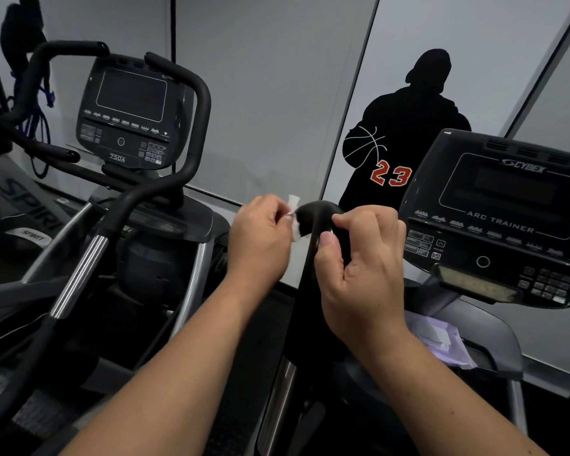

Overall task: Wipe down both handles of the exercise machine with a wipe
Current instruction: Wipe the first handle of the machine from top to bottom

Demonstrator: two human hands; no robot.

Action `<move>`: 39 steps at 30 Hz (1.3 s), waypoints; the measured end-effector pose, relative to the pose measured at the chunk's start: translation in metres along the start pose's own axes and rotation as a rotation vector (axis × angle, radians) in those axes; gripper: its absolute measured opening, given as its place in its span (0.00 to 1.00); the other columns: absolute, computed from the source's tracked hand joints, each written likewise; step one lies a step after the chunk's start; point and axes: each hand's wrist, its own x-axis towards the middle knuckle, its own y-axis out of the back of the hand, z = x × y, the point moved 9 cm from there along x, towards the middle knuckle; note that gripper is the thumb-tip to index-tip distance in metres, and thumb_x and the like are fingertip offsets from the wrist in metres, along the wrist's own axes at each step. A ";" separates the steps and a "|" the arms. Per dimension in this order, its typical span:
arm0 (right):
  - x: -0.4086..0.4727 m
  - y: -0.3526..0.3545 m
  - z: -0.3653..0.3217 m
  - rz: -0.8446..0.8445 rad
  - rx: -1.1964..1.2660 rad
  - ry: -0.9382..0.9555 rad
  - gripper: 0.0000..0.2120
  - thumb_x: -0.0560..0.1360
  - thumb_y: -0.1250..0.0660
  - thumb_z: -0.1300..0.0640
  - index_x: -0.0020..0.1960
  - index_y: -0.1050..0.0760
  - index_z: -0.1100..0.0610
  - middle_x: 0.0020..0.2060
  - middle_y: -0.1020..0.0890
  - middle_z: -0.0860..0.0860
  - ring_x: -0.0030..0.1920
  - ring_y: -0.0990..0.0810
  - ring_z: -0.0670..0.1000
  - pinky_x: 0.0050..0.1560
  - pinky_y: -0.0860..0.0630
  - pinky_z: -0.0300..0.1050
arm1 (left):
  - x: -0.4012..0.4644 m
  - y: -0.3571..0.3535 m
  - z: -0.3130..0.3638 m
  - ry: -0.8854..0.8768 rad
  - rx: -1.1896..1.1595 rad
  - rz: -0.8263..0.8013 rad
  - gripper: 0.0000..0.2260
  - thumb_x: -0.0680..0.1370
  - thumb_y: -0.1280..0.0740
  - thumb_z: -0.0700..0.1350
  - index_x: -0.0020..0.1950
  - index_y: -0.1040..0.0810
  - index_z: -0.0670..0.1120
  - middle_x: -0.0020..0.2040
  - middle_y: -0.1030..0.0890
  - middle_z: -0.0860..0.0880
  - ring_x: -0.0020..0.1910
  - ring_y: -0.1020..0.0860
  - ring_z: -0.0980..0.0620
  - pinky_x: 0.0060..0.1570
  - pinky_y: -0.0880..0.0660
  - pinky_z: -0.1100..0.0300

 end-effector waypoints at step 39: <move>-0.007 0.001 -0.001 0.025 0.050 0.037 0.13 0.74 0.39 0.55 0.50 0.24 0.64 0.50 0.27 0.54 0.50 0.28 0.58 0.54 0.34 0.39 | -0.009 -0.004 -0.002 -0.221 0.205 -0.058 0.04 0.77 0.35 0.38 0.49 0.20 0.43 0.48 0.21 0.44 0.47 0.22 0.43 0.47 0.26 0.48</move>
